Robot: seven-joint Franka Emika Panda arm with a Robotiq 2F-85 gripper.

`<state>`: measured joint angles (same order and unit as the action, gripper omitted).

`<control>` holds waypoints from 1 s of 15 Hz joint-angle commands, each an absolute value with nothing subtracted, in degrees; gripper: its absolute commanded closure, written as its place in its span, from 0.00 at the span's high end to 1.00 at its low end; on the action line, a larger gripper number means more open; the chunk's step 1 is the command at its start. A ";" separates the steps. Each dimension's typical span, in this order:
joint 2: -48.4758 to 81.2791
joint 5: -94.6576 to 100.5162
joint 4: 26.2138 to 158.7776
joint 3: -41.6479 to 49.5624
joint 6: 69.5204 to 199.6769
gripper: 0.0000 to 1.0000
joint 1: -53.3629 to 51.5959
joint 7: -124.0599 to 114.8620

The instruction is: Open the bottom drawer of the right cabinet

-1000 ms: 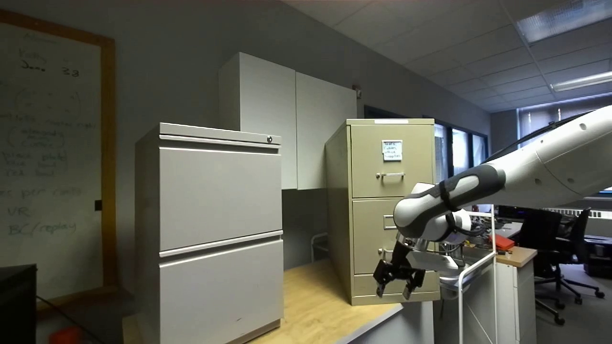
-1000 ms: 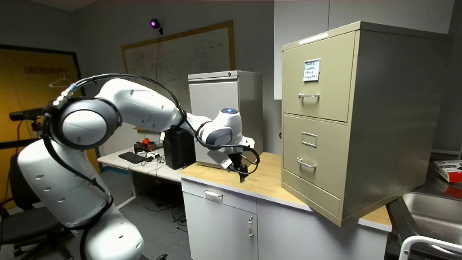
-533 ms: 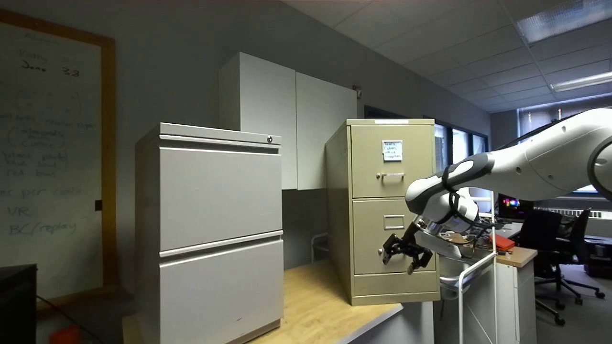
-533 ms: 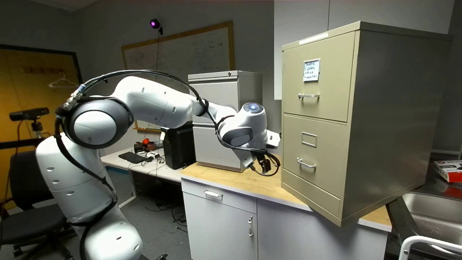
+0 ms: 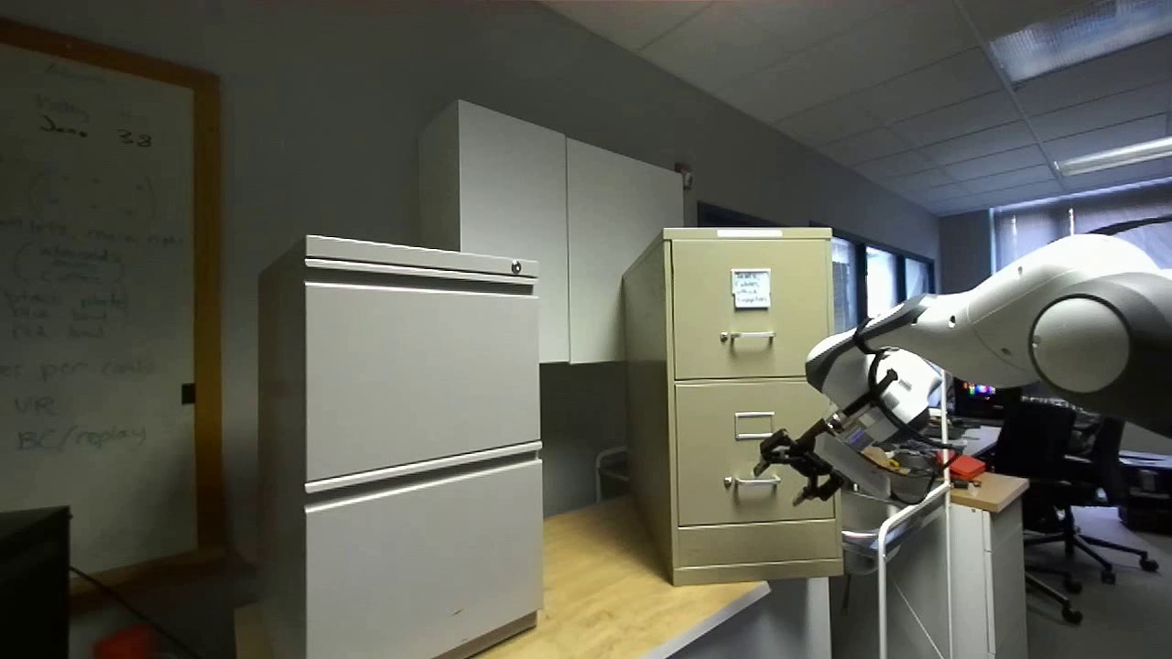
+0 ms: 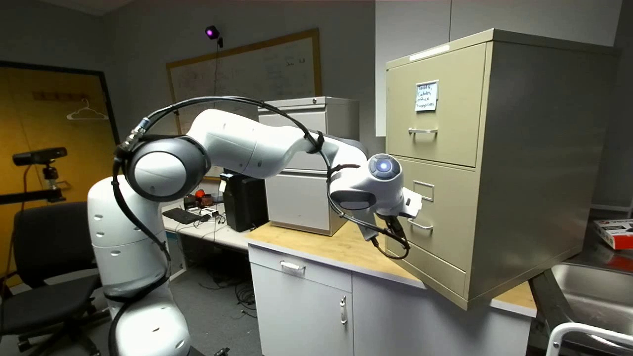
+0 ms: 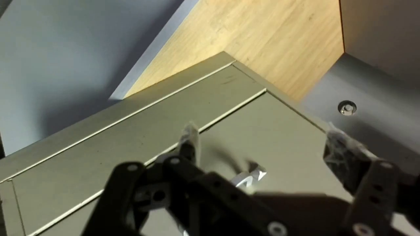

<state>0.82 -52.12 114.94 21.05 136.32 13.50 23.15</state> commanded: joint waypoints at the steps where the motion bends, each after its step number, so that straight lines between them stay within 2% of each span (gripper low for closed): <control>1: 7.05 -60.57 108.23 20.24 133.84 1.00 16.99 25.96; 8: 14.47 -67.62 100.51 19.16 131.72 1.00 22.36 26.24; 15: 20.93 -66.07 92.69 17.73 130.17 1.00 24.44 24.70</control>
<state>17.12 -66.19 97.96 19.28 131.80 22.85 25.43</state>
